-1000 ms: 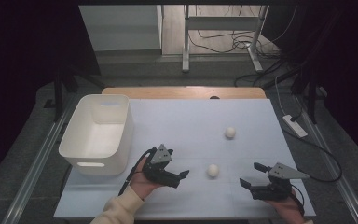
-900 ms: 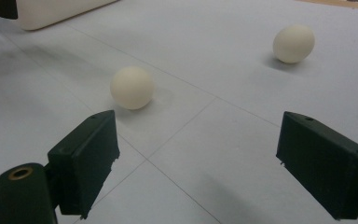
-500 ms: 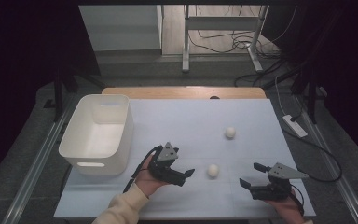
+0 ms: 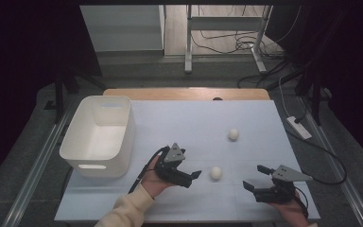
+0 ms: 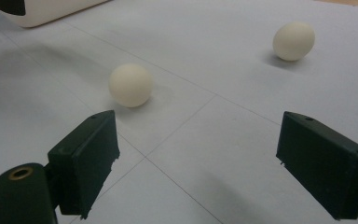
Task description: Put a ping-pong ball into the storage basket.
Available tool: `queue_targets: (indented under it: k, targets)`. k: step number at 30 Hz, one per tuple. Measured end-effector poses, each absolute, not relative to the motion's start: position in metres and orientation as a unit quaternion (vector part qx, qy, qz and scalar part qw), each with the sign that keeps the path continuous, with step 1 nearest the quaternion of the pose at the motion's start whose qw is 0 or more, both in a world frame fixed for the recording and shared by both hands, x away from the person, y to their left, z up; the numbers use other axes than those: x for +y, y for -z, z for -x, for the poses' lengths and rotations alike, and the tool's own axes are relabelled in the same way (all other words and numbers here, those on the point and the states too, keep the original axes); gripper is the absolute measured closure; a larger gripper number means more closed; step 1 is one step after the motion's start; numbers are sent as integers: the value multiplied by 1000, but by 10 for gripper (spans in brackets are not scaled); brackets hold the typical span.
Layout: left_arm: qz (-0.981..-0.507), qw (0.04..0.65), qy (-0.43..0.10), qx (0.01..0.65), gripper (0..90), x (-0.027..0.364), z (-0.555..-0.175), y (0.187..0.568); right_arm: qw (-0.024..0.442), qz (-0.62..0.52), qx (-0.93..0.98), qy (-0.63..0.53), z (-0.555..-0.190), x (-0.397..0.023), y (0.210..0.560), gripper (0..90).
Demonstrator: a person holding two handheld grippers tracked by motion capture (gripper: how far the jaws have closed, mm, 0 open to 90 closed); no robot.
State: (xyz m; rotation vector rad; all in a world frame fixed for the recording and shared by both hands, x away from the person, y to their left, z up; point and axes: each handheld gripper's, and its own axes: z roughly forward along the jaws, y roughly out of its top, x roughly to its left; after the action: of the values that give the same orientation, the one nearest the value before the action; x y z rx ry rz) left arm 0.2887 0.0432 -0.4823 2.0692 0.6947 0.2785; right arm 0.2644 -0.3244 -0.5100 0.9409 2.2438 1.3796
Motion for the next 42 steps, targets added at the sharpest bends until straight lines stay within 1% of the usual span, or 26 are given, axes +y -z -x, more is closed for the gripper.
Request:
queue_targets:
  k: [42]
  targets:
    - [-852, 445, -92, 258, 75, 13, -296, 486, 171, -333, 792, -482, -265, -325, 511, 128]
